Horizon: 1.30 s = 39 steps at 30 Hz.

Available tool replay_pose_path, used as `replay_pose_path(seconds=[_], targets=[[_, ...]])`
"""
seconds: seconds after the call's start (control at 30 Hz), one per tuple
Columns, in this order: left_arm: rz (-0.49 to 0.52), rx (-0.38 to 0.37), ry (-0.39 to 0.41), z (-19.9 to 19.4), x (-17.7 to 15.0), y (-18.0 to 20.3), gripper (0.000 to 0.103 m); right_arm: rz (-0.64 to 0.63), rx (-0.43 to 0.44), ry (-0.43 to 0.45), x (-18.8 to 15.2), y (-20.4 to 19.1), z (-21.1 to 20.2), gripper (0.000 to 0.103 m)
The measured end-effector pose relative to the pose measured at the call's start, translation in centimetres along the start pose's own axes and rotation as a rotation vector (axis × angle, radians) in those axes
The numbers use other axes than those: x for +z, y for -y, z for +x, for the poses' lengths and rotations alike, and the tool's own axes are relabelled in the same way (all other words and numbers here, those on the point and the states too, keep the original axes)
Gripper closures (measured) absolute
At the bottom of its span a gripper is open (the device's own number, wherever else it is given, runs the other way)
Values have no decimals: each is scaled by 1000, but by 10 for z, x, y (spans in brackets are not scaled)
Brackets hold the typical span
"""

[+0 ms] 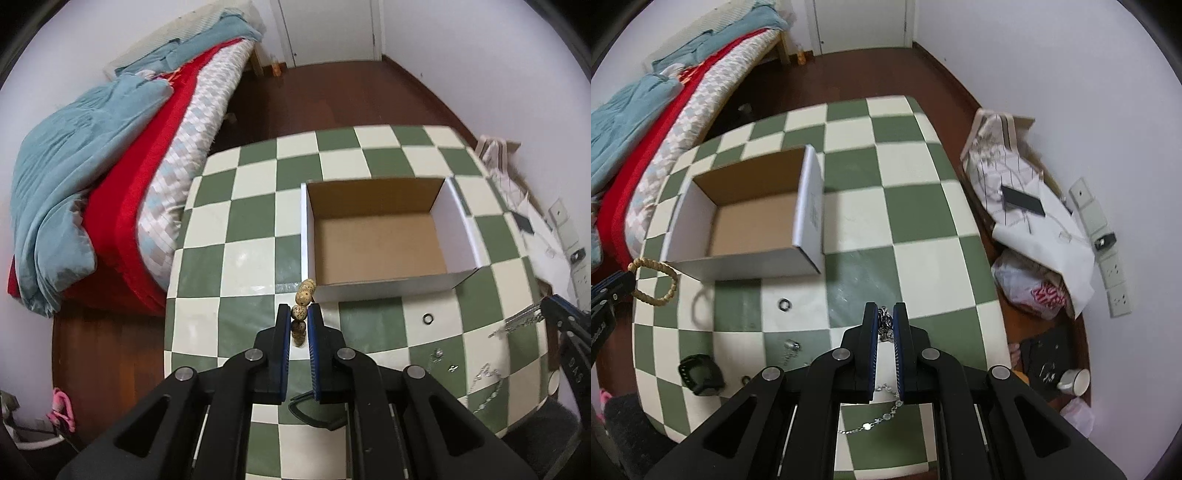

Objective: Organize jewelry
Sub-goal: 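Carry both bracelets into the cardboard box and open both tools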

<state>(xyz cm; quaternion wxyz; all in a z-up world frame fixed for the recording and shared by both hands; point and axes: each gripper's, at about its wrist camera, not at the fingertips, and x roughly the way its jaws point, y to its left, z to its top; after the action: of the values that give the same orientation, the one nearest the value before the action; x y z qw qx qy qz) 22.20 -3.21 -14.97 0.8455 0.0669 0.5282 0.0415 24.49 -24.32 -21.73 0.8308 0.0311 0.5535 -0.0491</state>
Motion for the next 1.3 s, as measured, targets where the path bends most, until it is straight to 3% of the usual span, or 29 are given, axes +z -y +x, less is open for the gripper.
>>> replay_pose_path(seconds=[0.33, 0.63, 0.77, 0.9, 1.1, 1.3], targets=[[-38, -38, 79, -39, 19, -4, 97, -59, 24, 129, 23, -34, -65, 95], [-74, -85, 115, -40, 76, -12, 97, -86, 76, 189, 68, -63, -87, 95], [-88, -117, 76, -20, 99, -14, 97, -88, 98, 169, 92, -73, -74, 95], [-117, -196, -16, 12, 115, -16, 97, -98, 112, 128, 113, -81, -49, 95], [-144, -280, -138, 58, 122, -13, 97, -104, 138, 49, 133, -85, -6, 95], [-163, -318, -202, 86, 123, -11, 94, -99, 159, -23, 146, -87, 27, 94]])
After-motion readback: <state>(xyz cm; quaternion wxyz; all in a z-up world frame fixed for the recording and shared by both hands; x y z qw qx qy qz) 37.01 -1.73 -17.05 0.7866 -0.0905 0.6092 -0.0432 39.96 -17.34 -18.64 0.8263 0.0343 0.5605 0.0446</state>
